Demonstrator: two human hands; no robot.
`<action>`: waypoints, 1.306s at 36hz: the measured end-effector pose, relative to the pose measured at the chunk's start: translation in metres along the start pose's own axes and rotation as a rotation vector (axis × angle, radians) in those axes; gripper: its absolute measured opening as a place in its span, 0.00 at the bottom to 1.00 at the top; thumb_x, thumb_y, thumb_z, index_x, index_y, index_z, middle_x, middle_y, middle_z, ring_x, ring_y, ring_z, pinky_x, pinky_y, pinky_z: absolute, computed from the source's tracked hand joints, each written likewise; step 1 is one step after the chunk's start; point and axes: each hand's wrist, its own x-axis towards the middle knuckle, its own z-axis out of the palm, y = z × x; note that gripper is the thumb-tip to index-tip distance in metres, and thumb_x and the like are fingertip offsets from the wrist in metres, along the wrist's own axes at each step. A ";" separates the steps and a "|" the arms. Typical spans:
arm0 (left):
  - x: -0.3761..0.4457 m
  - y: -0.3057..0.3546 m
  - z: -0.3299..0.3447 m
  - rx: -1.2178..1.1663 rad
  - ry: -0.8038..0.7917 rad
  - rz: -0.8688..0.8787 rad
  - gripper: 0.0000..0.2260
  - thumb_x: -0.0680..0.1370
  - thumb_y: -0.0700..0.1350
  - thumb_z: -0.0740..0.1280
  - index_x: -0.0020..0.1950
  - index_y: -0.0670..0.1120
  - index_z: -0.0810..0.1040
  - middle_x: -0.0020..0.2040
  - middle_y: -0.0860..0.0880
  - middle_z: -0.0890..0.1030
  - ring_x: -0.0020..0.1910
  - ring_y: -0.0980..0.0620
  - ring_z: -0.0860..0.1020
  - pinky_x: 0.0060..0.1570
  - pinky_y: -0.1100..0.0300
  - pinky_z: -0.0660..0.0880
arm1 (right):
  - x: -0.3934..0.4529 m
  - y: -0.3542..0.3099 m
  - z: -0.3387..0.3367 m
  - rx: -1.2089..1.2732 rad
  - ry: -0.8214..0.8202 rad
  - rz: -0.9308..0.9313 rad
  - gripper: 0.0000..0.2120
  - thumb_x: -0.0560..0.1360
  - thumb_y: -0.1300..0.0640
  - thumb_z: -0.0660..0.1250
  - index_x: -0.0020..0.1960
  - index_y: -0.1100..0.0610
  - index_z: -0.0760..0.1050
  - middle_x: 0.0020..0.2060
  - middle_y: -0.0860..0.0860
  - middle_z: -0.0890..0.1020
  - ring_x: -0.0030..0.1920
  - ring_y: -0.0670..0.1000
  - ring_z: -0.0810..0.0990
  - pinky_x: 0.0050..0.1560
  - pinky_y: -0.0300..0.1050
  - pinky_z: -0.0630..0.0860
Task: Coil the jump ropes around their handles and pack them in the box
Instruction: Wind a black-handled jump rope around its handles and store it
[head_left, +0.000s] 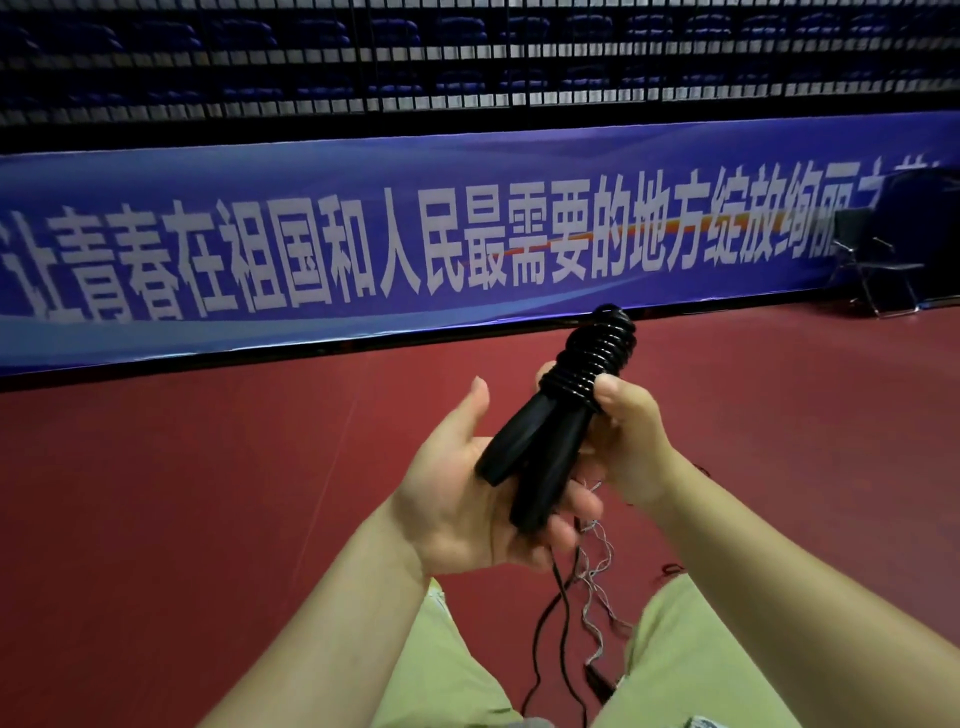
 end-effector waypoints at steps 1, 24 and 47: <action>0.002 -0.001 0.002 -0.034 -0.030 -0.011 0.41 0.70 0.74 0.48 0.54 0.41 0.82 0.38 0.44 0.82 0.31 0.49 0.79 0.32 0.64 0.74 | 0.000 -0.001 0.002 -0.020 -0.020 -0.003 0.45 0.44 0.30 0.76 0.46 0.60 0.65 0.22 0.46 0.73 0.18 0.41 0.67 0.18 0.31 0.62; 0.003 0.011 0.010 0.578 0.783 0.328 0.28 0.82 0.59 0.47 0.46 0.39 0.77 0.29 0.44 0.76 0.22 0.52 0.70 0.21 0.68 0.63 | 0.003 -0.006 -0.003 -0.457 -0.004 0.040 0.17 0.81 0.47 0.50 0.38 0.57 0.61 0.27 0.46 0.66 0.24 0.44 0.58 0.26 0.38 0.55; 0.014 0.001 -0.013 1.621 1.154 0.251 0.20 0.75 0.63 0.47 0.44 0.52 0.71 0.38 0.53 0.76 0.46 0.45 0.77 0.40 0.54 0.67 | -0.001 -0.007 0.007 -0.667 0.154 0.357 0.27 0.78 0.33 0.49 0.43 0.55 0.72 0.30 0.48 0.68 0.25 0.45 0.62 0.28 0.40 0.58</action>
